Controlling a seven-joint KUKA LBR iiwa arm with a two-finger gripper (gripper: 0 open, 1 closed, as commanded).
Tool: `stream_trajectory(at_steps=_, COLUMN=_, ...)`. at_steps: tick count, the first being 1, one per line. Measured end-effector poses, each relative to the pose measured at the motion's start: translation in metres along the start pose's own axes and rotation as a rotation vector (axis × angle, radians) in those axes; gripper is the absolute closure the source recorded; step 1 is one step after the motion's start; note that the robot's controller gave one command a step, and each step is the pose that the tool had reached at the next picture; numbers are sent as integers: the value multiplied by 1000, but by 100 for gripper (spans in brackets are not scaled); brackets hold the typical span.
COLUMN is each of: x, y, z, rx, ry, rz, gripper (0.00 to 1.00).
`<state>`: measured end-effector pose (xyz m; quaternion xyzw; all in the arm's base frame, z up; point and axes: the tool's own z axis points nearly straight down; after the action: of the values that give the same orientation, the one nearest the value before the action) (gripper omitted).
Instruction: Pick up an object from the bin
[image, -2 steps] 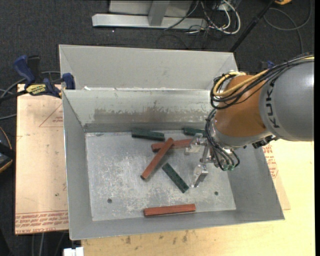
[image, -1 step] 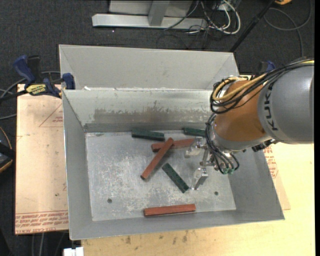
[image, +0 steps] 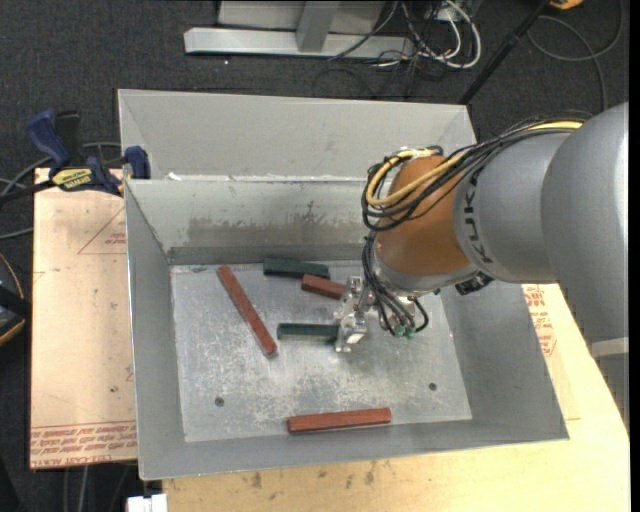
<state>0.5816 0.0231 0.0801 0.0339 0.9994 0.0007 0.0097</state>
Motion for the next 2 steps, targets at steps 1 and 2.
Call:
stream_trajectory(at_steps=1, x=0, y=0, z=0, rx=0, ry=0, rz=0, gripper=100)
stream_trajectory(at_steps=2, x=0, y=6, z=-69, rx=2, ry=21, rz=43, gripper=0)
